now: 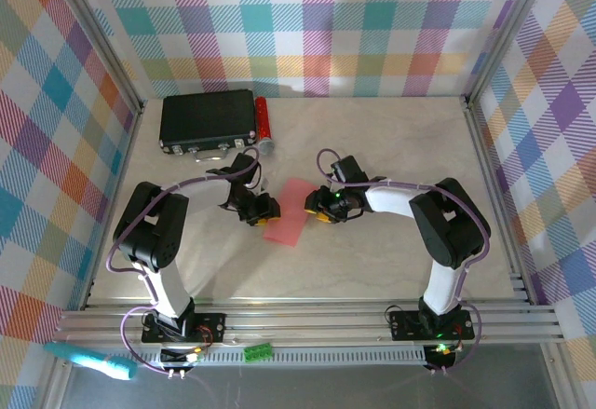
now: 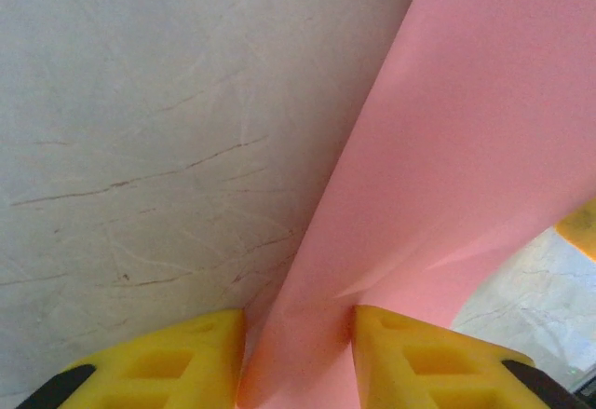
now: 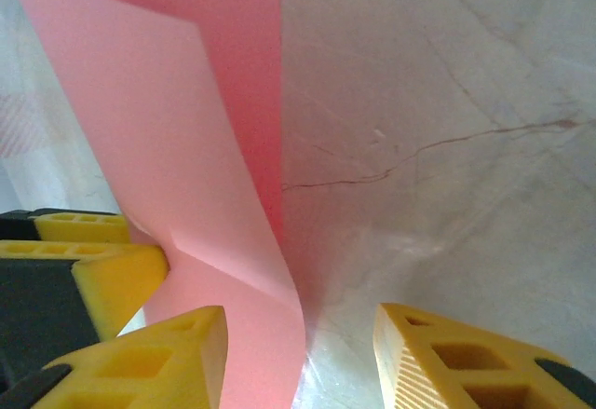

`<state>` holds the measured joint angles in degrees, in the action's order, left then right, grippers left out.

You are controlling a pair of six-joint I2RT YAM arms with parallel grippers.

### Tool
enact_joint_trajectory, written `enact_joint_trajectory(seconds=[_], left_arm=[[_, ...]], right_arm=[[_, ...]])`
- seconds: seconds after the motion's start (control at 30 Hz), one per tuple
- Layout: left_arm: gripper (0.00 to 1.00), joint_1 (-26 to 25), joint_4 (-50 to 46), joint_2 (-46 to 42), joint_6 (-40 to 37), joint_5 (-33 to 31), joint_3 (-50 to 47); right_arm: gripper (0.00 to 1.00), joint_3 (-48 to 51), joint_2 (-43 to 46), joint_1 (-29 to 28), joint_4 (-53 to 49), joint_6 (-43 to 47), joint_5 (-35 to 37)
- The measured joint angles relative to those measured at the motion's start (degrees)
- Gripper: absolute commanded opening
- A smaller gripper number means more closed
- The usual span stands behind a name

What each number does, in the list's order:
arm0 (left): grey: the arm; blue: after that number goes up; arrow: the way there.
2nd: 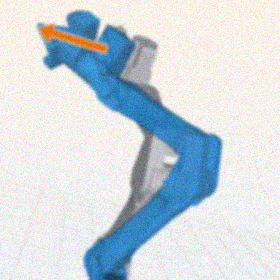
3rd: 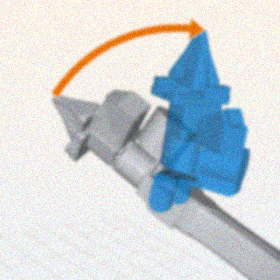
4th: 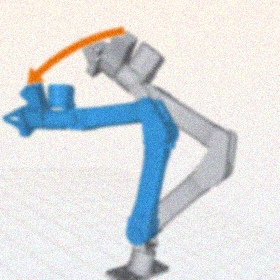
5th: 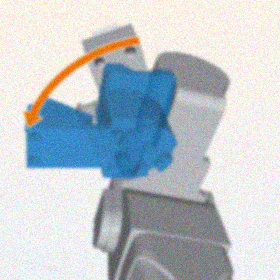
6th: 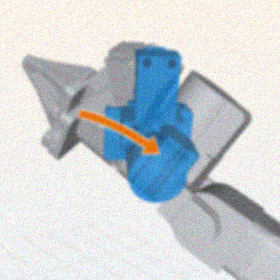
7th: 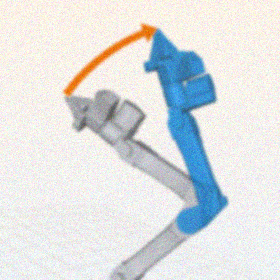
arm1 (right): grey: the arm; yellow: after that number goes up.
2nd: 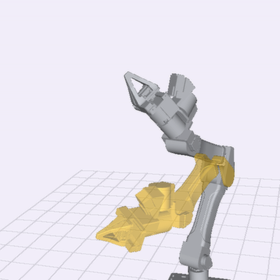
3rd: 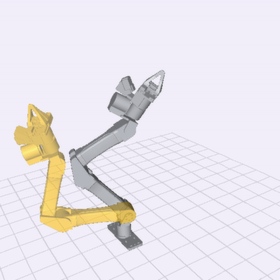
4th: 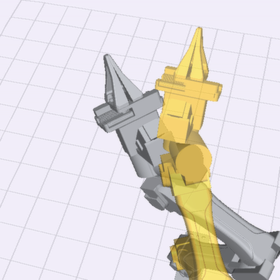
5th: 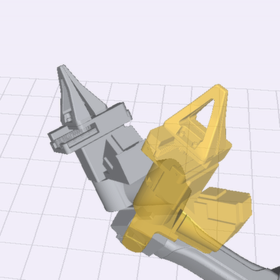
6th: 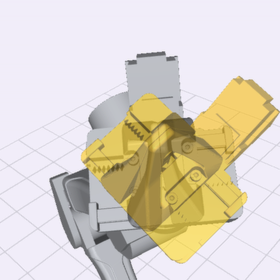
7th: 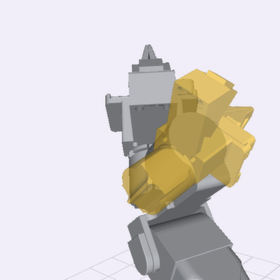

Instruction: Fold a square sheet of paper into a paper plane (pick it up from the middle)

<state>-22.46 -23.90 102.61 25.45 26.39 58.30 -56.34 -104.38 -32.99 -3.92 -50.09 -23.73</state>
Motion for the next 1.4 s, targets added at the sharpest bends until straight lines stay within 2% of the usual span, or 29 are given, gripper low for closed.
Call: enact_joint_trajectory(seconds=[0.33,1.07,1.23,1.4], left_arm=[[0.36,0.55,0.68,0.0,0.68,1.68,-0.42],[0.36,1.25,1.64,-0.07,1.18,3.37,-1.07],[0.36,1.25,1.86,-0.13,1.55,3.58,-1.18],[0.41,1.25,3.02,-0.72,1.97,3.85,-1.84]], right_arm=[[0.44,0.11,-2.47,0.0,4.11,-1.81,-3.98],[0.3,0.9,-3.72,-0.11,9.22,-1.42,-9.81],[0.23,1.4,-3.72,-0.74,9.64,-1.18,-9.92],[0.1,1.49,-3.65,-1.25,10.32,-0.28,-9.05]])
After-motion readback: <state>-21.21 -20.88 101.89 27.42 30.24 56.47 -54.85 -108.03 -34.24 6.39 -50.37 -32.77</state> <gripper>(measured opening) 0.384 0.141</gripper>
